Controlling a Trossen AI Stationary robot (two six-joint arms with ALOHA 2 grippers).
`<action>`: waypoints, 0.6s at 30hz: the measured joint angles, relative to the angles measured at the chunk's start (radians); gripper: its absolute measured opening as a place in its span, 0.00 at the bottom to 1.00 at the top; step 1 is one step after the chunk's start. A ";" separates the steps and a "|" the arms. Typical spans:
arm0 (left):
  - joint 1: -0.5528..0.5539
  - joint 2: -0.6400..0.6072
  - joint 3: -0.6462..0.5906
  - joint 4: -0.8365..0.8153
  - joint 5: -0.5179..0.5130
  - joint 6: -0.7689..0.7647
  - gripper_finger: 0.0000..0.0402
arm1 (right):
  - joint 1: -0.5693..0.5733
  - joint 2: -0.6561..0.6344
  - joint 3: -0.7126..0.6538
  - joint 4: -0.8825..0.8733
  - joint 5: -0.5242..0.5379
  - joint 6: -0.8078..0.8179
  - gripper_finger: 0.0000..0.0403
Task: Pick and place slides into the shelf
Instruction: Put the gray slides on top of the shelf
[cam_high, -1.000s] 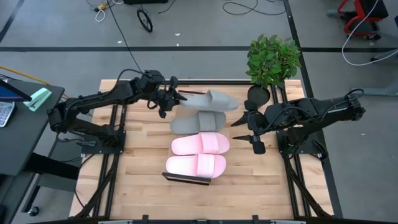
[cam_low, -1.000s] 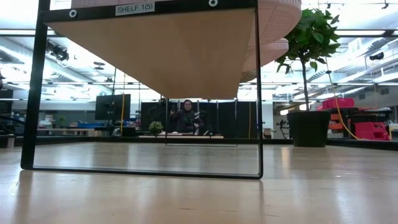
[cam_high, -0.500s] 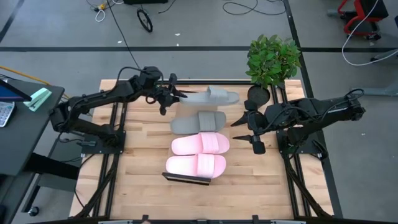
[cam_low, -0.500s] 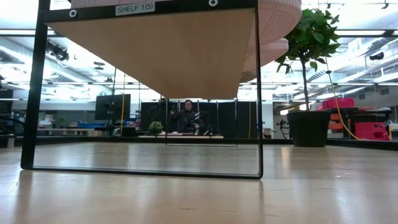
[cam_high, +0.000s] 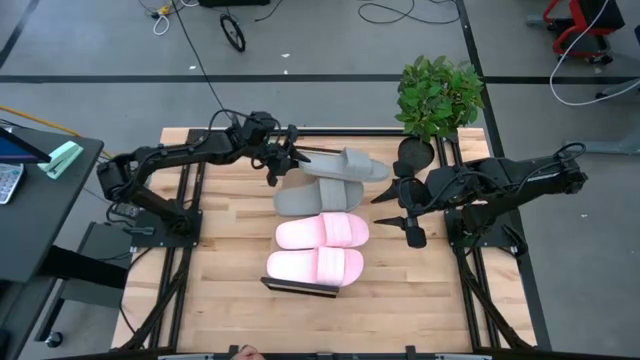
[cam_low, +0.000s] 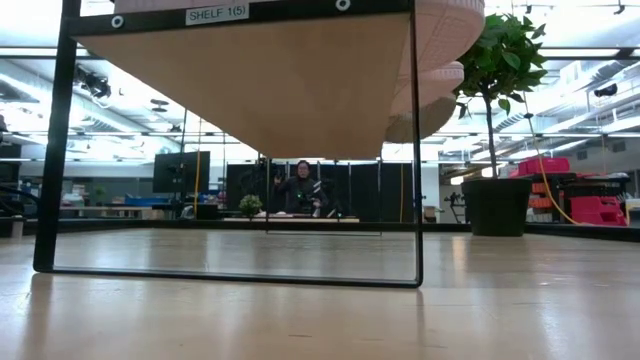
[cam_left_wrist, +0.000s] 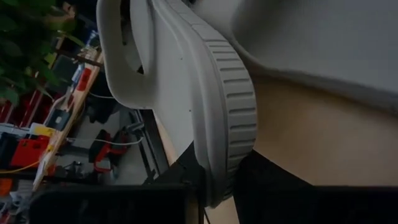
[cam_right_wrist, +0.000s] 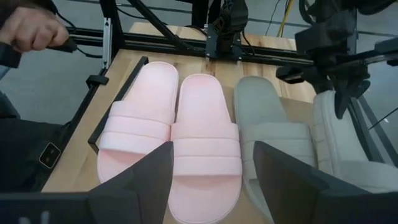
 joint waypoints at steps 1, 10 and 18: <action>0.000 0.005 0.000 0.000 -0.010 0.011 0.13 | 0.000 0.000 0.000 0.000 0.000 0.001 0.56; -0.002 0.008 0.000 0.007 -0.094 0.047 0.13 | 0.000 0.000 0.000 0.000 0.000 0.001 0.56; -0.023 0.008 0.000 0.060 -0.110 0.039 0.13 | 0.000 0.000 0.000 0.000 0.000 0.018 0.56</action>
